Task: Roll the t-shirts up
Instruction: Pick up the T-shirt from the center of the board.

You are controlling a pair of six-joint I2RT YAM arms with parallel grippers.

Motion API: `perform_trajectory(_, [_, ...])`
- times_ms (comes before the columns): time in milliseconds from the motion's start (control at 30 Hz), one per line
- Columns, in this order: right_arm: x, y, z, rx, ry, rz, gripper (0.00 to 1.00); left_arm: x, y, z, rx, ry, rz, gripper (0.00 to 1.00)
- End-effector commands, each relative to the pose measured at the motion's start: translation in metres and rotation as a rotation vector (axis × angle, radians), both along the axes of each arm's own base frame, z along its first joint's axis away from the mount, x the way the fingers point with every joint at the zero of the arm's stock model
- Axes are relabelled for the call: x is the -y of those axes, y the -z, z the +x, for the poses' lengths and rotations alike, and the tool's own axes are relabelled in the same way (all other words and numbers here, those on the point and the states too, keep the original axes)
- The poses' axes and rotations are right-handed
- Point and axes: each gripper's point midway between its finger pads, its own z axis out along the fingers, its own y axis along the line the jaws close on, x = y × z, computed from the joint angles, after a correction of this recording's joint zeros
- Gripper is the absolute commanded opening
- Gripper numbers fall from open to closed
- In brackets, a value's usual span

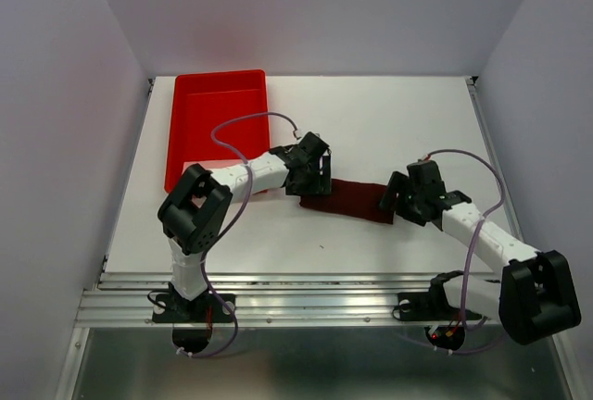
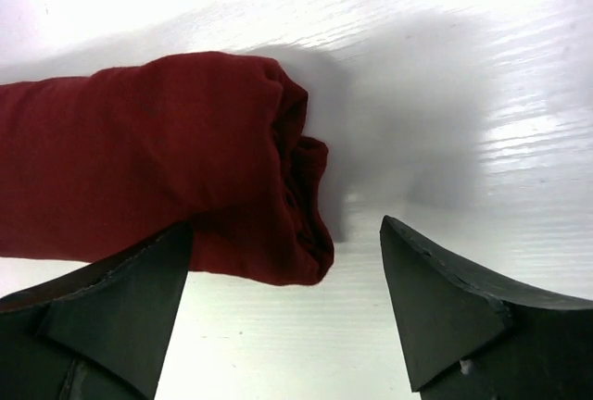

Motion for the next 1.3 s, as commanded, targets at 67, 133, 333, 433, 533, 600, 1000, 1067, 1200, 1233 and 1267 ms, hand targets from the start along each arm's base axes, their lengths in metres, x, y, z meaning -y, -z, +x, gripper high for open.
perform_trajectory(67, [0.015, -0.021, 0.003, 0.035, 0.058, 0.056, 0.90, 0.010, -0.020, -0.001, 0.044, 0.012, -0.023, 0.83])
perform_trajectory(133, [0.010, -0.020, -0.001, 0.025, 0.048, 0.097, 0.90, 0.002, -0.026, -0.001, 0.060, -0.007, -0.001, 0.83])
perform_trajectory(333, [0.013, -0.011, -0.007, 0.050, 0.116, 0.222, 0.79, -0.009, -0.051, 0.006, 0.128, -0.037, 0.006, 0.84])
perform_trajectory(433, [0.004, -0.003, -0.006, 0.080, 0.125, 0.296, 0.75, -0.007, -0.055, 0.004, 0.127, -0.031, -0.008, 0.84])
perform_trajectory(533, [-0.006, 0.009, -0.008, 0.047, 0.129, 0.359, 0.73, -0.012, -0.057, 0.003, 0.128, -0.040, 0.008, 0.84])
perform_trajectory(600, [-0.007, 0.014, -0.008, 0.035, 0.137, 0.366, 0.70, -0.015, -0.060, 0.001, 0.131, -0.051, 0.003, 0.84])
perform_trajectory(1000, [-0.007, 0.021, 0.008, 0.046, 0.178, 0.383, 0.23, -0.039, -0.050, -0.004, 0.104, -0.198, -0.015, 0.86])
perform_trajectory(1067, [-0.004, 0.018, 0.011, 0.056, 0.175, 0.373, 0.15, -0.040, -0.048, -0.004, 0.104, -0.199, -0.014, 0.86])
perform_trajectory(1200, [0.002, 0.018, 0.015, 0.069, 0.155, 0.334, 0.01, -0.040, -0.034, -0.008, 0.065, -0.190, -0.042, 0.88])
perform_trajectory(1233, [0.004, 0.021, 0.015, 0.061, 0.154, 0.328, 0.01, -0.037, -0.032, -0.004, 0.069, -0.193, -0.066, 0.89])
perform_trajectory(1267, [0.004, 0.022, 0.015, 0.058, 0.144, 0.324, 0.01, -0.037, -0.029, -0.004, 0.061, -0.198, -0.076, 0.89])
